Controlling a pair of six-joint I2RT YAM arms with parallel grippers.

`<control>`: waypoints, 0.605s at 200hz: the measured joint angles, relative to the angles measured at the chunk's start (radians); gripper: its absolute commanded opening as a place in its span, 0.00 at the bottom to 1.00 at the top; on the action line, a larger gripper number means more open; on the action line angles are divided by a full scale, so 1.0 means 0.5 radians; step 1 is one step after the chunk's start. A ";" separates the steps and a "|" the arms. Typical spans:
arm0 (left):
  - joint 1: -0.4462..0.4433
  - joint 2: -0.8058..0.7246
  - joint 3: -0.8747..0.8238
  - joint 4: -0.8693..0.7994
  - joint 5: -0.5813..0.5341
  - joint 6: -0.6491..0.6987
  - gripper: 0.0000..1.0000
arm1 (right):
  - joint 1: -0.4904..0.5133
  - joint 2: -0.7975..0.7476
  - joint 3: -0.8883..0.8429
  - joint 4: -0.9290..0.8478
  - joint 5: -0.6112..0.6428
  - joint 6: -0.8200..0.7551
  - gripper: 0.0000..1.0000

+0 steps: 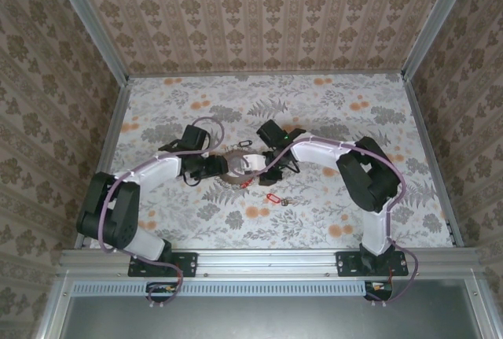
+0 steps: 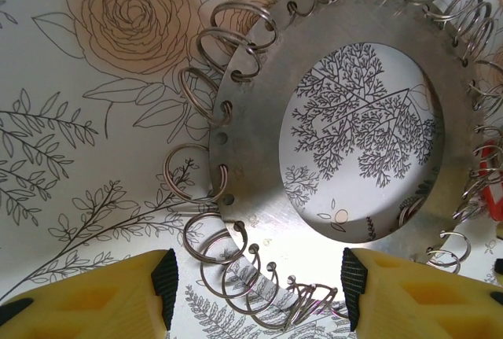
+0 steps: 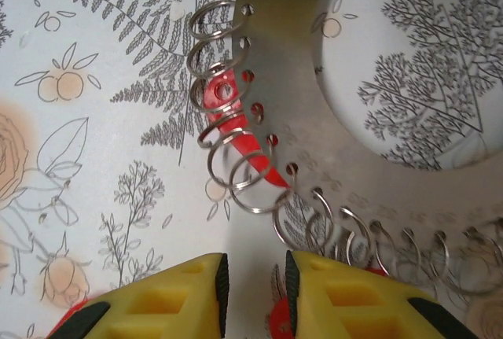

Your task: Put the keys on the keyring

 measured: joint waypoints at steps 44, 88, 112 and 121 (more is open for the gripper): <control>0.031 0.061 -0.001 0.011 0.043 -0.001 0.59 | 0.005 0.034 0.049 0.005 0.076 0.011 0.34; 0.031 0.121 -0.011 0.023 0.067 -0.001 0.58 | 0.005 0.086 0.121 -0.006 0.106 0.018 0.33; 0.031 0.124 -0.017 0.025 0.079 -0.002 0.58 | 0.006 0.142 0.197 -0.053 0.108 0.016 0.30; 0.031 0.124 -0.018 0.026 0.082 -0.002 0.58 | 0.008 0.153 0.208 -0.061 0.108 0.016 0.30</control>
